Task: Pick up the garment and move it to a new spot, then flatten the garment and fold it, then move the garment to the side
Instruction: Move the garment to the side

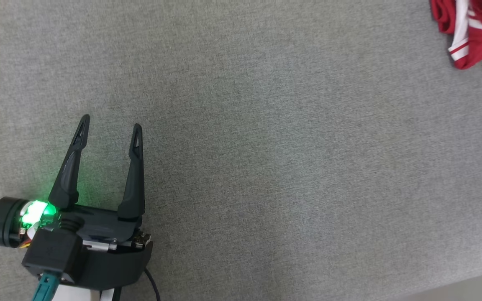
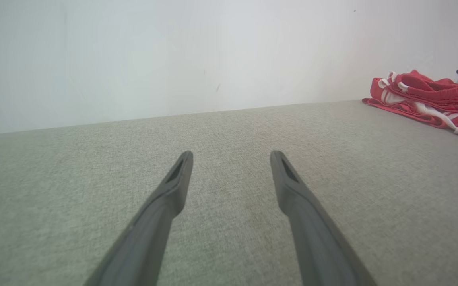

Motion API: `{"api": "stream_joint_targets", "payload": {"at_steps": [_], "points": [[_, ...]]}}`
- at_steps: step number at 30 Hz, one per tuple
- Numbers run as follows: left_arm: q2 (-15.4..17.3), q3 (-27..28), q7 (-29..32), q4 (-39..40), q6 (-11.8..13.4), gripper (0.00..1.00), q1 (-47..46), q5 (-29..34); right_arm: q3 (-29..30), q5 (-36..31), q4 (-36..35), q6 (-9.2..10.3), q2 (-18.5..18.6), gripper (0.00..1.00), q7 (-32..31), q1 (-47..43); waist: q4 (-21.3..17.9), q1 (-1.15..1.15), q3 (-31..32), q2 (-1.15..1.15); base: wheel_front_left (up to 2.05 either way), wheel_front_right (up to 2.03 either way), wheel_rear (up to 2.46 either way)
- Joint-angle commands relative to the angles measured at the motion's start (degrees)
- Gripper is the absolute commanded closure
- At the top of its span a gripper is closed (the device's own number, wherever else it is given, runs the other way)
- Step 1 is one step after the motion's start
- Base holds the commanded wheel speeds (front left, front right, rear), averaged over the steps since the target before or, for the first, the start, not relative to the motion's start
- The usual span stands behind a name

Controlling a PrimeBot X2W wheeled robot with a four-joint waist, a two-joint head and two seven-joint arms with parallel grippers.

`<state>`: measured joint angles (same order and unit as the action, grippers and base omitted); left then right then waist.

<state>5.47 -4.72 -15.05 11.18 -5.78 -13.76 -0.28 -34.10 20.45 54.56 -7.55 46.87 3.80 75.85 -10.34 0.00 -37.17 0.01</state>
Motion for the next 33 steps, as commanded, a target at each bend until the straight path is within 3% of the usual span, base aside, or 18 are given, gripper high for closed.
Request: {"api": "stream_joint_targets", "payload": {"at_steps": [1, 11, 18, 33], "points": [[0.3, 0.5, -0.2, -1.0, 0.3, 0.00, 0.8, -0.6, 0.6, -0.3, -0.2, 0.17, -0.7, 0.00, 1.2, 0.8, -0.2, 0.00, 1.3, -0.01, 0.00, 0.00, 0.00], [-1.0, 1.8, -0.2, -5.1, 1.2, 0.00, 4.2, -2.6, 4.1, 0.2, -3.0, 0.17, -3.8, 0.00, 9.6, -2.4, 1.3, 0.00, 10.2, -0.01, 0.00, 0.00, 0.00], [-1.8, 4.0, -0.2, -7.7, 1.8, 0.00, 8.5, -3.8, 10.4, -0.4, -10.8, 0.17, -7.8, 0.00, 11.4, -10.7, 2.6, 0.00, 17.8, -0.01, 0.00, 0.00, 0.00], [-2.6, 6.0, -0.2, -11.6, 2.6, 0.00, 15.2, -5.4, 28.7, -5.9, -31.4, 0.17, -24.0, 0.00, 11.4, -44.2, 5.7, 0.00, 27.9, -0.01, 0.00, 0.00, 0.00]]}}
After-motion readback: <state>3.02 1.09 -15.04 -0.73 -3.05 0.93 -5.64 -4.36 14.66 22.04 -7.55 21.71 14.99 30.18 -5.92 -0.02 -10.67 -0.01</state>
